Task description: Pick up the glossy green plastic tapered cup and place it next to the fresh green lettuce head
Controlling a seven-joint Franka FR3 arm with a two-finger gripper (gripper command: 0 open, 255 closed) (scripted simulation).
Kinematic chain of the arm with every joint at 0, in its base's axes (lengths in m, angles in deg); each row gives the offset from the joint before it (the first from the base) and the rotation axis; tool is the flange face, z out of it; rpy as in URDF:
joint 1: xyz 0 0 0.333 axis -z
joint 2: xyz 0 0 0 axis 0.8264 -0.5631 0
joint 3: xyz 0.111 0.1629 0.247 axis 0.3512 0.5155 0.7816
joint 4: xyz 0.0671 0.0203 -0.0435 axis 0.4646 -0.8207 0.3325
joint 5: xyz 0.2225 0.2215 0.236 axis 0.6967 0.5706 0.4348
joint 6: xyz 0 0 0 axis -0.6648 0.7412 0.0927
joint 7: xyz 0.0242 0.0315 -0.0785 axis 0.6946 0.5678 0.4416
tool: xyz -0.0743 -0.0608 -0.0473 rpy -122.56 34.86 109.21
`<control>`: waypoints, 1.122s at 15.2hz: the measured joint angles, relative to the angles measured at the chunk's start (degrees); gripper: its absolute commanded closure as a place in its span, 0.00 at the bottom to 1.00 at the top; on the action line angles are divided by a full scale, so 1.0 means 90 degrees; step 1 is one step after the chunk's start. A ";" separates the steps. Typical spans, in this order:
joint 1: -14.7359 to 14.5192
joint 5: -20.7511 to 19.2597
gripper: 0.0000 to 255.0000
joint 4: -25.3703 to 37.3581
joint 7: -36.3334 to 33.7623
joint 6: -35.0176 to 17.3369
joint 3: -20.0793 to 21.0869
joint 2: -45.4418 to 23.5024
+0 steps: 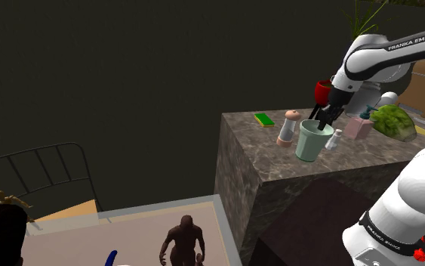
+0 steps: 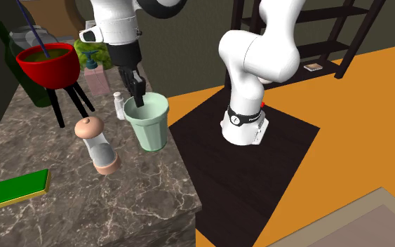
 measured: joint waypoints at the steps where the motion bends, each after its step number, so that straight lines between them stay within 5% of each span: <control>1: 0.0014 -0.0004 1.00 0.0038 -0.0008 0.0100 0.0023 0.0061; 17: -0.0032 0.0160 1.00 0.1156 -0.0148 0.1603 0.0373 0.0452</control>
